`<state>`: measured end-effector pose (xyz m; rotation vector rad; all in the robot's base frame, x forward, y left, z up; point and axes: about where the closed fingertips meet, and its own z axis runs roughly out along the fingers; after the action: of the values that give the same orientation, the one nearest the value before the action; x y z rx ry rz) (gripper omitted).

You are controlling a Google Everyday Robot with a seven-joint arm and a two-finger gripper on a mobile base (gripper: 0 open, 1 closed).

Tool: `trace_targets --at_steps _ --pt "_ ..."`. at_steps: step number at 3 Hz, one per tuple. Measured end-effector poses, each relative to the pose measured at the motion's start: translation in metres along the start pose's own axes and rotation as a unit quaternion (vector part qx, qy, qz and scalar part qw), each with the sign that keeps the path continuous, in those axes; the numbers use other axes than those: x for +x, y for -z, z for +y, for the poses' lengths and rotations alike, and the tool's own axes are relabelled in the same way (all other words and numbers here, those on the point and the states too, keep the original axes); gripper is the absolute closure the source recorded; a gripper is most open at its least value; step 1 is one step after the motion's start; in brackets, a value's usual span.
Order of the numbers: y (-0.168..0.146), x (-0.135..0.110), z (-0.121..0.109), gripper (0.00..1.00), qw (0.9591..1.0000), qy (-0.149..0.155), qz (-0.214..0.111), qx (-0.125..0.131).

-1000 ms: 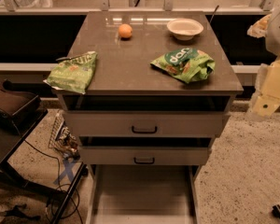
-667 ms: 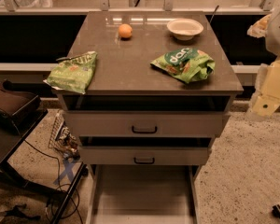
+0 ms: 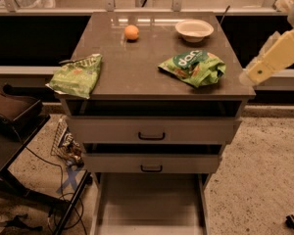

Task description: Place orange into bottom drawer

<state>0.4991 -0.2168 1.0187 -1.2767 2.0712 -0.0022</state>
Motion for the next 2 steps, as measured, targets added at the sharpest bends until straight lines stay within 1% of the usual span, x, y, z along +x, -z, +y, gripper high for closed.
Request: trace_targets --at_steps 1,2 --pt "-0.008 -0.026 -0.025 0.0 0.9929 -0.052 -0.103 0.026" --pt "-0.001 -0.042 -0.043 0.0 0.9864 -0.062 -0.139 0.06"
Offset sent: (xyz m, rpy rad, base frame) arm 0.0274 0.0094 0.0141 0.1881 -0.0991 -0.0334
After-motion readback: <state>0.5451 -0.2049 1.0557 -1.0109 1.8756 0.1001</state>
